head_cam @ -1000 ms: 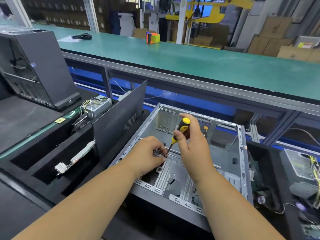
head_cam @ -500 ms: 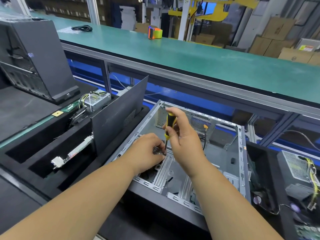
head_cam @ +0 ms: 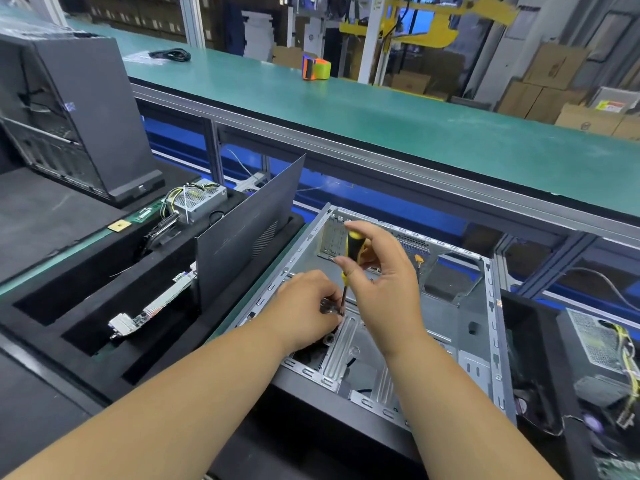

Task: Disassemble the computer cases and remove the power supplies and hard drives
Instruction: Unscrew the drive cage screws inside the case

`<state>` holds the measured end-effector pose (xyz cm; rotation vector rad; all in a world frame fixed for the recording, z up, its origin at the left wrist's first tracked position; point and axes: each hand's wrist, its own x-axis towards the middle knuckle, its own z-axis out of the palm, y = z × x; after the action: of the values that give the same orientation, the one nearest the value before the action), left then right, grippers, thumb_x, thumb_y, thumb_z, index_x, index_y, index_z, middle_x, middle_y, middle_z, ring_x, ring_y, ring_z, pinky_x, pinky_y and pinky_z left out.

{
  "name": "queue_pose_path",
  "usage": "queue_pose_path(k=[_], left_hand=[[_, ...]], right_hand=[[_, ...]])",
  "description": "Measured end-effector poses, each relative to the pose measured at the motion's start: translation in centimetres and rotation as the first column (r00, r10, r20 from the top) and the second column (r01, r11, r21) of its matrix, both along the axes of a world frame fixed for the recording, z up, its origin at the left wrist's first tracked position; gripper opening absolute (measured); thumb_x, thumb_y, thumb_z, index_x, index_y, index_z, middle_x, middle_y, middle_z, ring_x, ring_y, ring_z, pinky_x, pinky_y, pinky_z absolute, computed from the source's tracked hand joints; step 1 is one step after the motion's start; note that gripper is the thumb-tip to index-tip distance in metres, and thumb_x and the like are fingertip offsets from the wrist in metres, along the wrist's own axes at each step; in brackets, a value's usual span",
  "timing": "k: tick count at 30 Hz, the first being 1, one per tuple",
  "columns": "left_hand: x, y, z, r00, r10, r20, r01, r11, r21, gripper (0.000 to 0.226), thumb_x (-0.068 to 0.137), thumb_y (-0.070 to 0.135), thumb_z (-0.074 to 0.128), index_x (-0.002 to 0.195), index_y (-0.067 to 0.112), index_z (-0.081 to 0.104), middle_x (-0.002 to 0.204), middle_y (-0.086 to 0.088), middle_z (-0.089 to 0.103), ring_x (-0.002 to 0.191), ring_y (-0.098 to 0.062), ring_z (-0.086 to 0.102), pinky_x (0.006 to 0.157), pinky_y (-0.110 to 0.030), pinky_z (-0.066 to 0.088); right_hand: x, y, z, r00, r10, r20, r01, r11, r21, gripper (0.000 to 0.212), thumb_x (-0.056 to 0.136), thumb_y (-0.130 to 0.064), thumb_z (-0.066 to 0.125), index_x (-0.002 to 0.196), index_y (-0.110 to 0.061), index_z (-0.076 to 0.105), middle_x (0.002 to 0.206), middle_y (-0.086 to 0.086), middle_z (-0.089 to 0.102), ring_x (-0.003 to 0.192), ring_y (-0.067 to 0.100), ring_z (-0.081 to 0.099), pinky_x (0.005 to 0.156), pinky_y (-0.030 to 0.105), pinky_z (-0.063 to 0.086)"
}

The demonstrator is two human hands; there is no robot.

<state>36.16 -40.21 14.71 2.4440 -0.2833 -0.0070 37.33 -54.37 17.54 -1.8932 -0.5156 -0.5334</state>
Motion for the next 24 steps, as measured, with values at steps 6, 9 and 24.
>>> queue_pose_path(k=[6, 9, 24], left_hand=[[-0.05, 0.12, 0.17, 1.000, -0.014, -0.002, 0.014, 1.000, 0.023, 0.014, 0.081, 0.025, 0.067, 0.081, 0.034, 0.056, 0.101, 0.009, 0.054, 0.103, -0.020, 0.049, 0.095, -0.039, 0.042], [0.04, 0.09, 0.23, 1.000, -0.015, -0.004, 0.015, 0.999, 0.048, 0.014, 0.083, 0.024, 0.064, 0.082, 0.035, 0.056, 0.103, 0.009, 0.053, 0.105, -0.020, 0.047, 0.097, -0.037, 0.040], [0.47, -0.16, -0.38, 0.996, -0.003, 0.085, -0.008, 0.992, 0.124, 0.006, 0.091, 0.036, 0.062, 0.095, 0.032, 0.064, 0.107, 0.010, 0.055, 0.107, -0.021, 0.049, 0.095, -0.038, 0.041]], right_hand=[[0.31, 0.38, -0.13, 0.998, -0.066, 0.015, 0.066, 0.997, -0.036, 0.048, 0.085, -0.013, 0.072, 0.121, -0.043, 0.061, 0.095, -0.014, 0.054, 0.089, 0.013, 0.055, 0.080, 0.014, 0.042], [0.32, 0.12, -0.14, 0.995, -0.100, 0.016, 0.100, 0.993, -0.055, 0.047, 0.085, -0.014, 0.072, 0.121, -0.042, 0.060, 0.097, -0.016, 0.055, 0.089, 0.013, 0.055, 0.080, 0.020, 0.045], [-0.11, 0.57, 0.81, 0.984, -0.177, -0.017, 0.173, 0.975, -0.139, 0.047, 0.086, -0.014, 0.070, 0.117, -0.047, 0.057, 0.099, -0.018, 0.055, 0.085, 0.010, 0.055, 0.074, 0.012, 0.042]])
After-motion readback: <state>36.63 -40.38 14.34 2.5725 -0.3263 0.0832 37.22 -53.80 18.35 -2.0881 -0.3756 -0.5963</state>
